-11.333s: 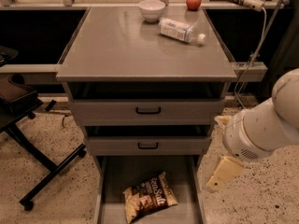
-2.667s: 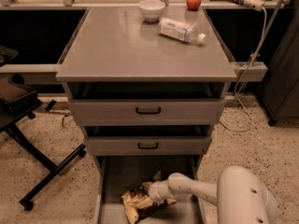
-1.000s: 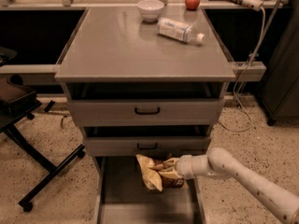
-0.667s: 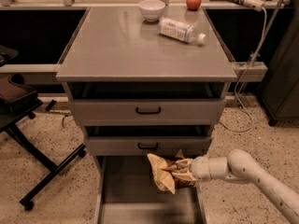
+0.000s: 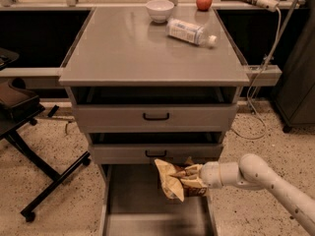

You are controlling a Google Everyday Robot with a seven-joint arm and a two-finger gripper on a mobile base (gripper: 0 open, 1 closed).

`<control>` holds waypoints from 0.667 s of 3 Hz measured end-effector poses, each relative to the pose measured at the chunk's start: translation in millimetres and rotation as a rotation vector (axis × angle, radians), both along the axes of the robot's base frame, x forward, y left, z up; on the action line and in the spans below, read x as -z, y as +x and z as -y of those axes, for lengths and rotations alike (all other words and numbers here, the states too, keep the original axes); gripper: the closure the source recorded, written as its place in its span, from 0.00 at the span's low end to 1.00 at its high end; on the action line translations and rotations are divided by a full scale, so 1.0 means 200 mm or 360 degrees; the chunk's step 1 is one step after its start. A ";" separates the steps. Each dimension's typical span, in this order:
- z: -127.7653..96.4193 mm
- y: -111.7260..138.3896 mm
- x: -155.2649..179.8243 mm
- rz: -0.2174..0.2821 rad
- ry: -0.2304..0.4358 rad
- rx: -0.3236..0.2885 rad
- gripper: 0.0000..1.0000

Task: Pick brown chip bag from bottom drawer and place on counter

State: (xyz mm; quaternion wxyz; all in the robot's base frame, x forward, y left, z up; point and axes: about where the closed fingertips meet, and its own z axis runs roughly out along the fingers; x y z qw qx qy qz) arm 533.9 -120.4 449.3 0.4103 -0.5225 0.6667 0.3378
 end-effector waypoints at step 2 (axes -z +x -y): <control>0.08 0.05 -0.83 0.0113 -0.0021 0.0089 1.00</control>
Offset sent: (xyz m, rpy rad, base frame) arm 0.0033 -0.0386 0.3052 -0.0409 -0.1367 -0.1173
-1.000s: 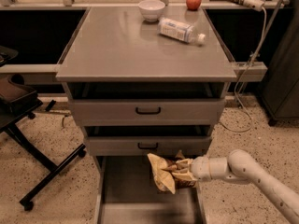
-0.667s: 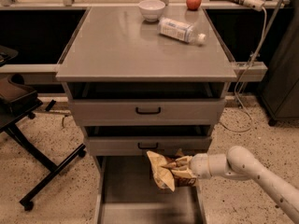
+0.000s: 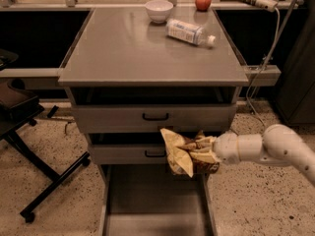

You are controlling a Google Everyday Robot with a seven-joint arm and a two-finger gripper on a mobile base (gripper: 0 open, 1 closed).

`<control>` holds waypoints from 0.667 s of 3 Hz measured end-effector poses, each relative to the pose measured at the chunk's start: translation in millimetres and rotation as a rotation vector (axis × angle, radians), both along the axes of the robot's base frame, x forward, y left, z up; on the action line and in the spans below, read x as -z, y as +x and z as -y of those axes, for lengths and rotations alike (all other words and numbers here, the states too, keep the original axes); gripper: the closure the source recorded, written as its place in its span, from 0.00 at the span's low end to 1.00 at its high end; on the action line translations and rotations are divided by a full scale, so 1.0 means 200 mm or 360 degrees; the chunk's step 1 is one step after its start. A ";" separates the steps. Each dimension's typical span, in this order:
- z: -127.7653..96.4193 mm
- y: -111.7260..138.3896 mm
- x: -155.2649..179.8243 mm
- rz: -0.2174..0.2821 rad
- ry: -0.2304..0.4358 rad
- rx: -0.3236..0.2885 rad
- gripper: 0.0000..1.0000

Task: Pick brown chip bag from bottom drawer and place on counter

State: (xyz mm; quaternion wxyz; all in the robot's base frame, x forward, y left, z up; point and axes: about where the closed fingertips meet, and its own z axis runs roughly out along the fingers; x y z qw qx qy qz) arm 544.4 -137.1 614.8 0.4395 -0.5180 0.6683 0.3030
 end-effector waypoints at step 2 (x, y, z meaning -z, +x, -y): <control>0.03 -0.02 -0.56 0.0097 -0.0027 0.0011 1.00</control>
Offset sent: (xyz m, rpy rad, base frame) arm -0.0044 -0.0061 0.0861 -0.0052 -0.0397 -0.0128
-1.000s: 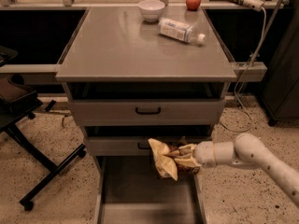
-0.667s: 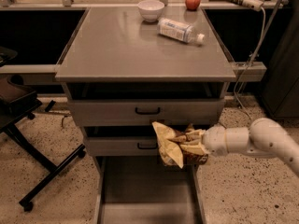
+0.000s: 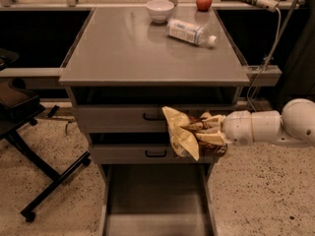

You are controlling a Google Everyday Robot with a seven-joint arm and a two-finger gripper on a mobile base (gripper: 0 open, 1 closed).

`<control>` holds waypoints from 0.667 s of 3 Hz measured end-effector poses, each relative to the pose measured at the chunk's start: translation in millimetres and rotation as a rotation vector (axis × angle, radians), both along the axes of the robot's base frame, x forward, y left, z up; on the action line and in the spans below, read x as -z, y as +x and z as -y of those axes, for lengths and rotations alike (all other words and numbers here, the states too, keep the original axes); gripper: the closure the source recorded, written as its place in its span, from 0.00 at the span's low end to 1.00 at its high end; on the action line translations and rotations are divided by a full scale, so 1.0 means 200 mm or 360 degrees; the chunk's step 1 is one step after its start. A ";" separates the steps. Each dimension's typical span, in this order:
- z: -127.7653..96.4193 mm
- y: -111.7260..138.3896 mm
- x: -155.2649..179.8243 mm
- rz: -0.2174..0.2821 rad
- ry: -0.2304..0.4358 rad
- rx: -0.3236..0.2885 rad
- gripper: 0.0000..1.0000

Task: Pick brown chip bag from bottom drawer and place on counter

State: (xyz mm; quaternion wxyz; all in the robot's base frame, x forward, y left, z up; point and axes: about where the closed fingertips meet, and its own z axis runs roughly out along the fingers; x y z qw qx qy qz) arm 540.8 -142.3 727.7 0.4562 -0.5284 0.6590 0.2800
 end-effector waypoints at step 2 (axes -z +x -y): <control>0.15 0.08 -0.76 0.0197 0.0044 -0.0019 1.00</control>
Offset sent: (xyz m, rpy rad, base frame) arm 0.0240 -0.0655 0.2934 0.0383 -0.2467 0.0146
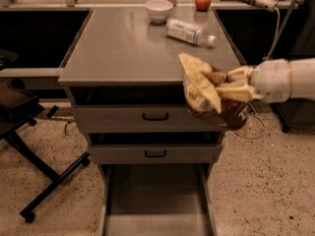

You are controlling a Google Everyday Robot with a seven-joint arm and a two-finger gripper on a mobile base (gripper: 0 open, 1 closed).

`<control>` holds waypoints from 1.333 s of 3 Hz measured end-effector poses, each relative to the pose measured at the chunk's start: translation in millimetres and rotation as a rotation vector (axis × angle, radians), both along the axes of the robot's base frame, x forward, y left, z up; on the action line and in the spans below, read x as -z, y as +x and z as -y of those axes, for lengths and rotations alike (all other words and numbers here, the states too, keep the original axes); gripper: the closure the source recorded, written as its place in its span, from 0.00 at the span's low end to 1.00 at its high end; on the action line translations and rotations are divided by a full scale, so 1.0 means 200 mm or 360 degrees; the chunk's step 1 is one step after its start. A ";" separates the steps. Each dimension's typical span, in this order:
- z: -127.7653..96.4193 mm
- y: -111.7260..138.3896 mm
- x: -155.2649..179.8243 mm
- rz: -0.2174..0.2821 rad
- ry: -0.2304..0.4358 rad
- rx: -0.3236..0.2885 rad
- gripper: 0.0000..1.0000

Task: Pick brown chip bag from bottom drawer and place on counter

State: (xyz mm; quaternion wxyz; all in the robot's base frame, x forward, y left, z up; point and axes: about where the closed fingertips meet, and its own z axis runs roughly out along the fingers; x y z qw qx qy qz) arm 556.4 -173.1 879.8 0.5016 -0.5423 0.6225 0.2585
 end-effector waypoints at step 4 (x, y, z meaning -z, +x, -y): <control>0.08 0.07 -0.79 0.0206 0.0090 -0.0122 1.00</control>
Offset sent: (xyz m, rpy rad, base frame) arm 0.0285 -0.0326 0.2250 0.0974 -0.1725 0.1055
